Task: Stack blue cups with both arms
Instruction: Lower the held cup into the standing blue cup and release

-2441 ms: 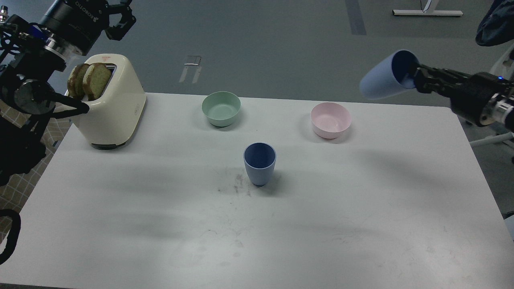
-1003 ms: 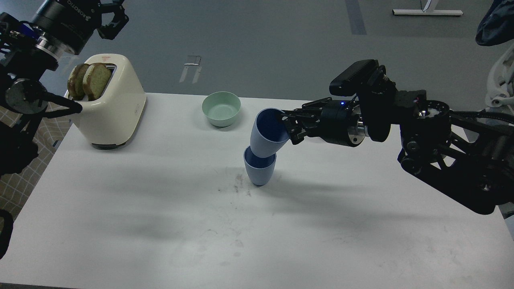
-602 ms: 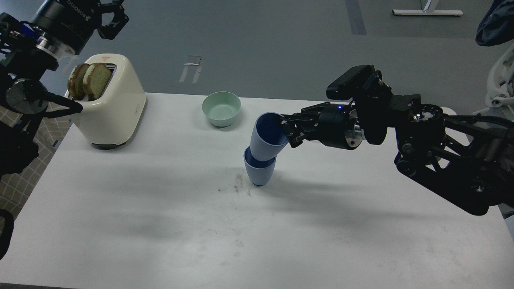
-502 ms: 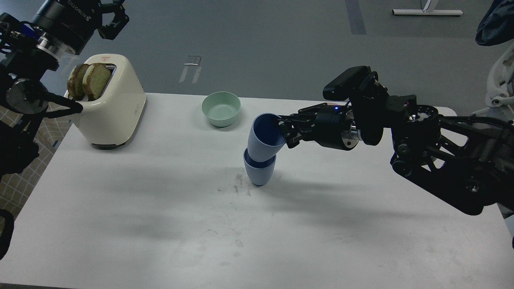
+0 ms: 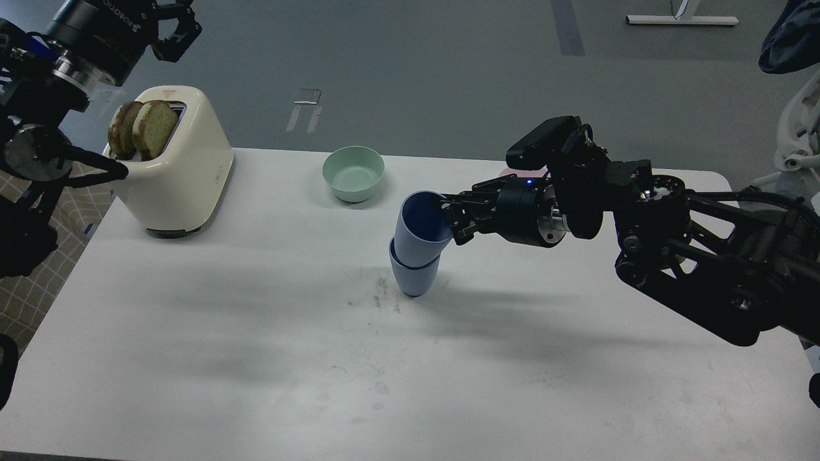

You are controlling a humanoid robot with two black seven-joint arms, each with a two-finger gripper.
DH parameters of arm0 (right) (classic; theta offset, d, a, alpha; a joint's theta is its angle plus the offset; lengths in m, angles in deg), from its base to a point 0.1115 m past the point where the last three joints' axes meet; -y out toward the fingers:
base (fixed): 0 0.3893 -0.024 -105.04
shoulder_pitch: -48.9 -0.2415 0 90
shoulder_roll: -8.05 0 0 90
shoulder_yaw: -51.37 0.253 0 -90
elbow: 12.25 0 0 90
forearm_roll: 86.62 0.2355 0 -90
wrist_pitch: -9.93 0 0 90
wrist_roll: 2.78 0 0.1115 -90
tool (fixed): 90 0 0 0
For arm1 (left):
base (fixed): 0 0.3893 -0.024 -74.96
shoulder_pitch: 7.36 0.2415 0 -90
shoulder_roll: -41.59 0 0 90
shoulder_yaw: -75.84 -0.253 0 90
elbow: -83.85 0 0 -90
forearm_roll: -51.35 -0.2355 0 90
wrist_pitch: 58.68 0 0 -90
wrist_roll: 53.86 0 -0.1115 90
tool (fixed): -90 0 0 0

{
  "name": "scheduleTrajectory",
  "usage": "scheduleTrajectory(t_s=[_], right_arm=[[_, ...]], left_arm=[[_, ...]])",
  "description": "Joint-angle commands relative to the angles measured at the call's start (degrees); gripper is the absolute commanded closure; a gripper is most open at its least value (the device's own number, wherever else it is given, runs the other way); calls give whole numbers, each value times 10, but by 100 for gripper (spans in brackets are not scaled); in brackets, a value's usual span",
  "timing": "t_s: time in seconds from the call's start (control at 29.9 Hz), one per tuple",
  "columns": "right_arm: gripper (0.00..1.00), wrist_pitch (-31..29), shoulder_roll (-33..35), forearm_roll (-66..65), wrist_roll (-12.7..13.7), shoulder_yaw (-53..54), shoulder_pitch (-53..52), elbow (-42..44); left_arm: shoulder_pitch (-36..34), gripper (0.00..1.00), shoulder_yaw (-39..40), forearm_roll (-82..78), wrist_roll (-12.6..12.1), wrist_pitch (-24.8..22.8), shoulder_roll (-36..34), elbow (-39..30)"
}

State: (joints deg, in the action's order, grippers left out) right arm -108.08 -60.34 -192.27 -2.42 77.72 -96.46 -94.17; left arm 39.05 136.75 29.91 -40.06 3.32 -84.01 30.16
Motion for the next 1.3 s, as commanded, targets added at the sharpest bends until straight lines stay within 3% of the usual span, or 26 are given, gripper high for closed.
scheduleTrajectory(t_s=[0.0, 1.17, 1.2, 1.27], right_arm=[[100, 0, 0, 0, 0, -1, 2, 0], [100, 0, -29, -2, 9, -1, 7, 34], [87, 0, -30, -2, 9, -1, 7, 34], [78, 0, -29, -2, 9, -1, 7, 34]], left_arm=[[1, 2, 0, 0, 0, 0, 3, 0], [1, 2, 0, -4, 0, 0, 4, 4], [1, 2, 0, -4, 0, 0, 4, 4], [1, 2, 0, -4, 0, 0, 4, 4]])
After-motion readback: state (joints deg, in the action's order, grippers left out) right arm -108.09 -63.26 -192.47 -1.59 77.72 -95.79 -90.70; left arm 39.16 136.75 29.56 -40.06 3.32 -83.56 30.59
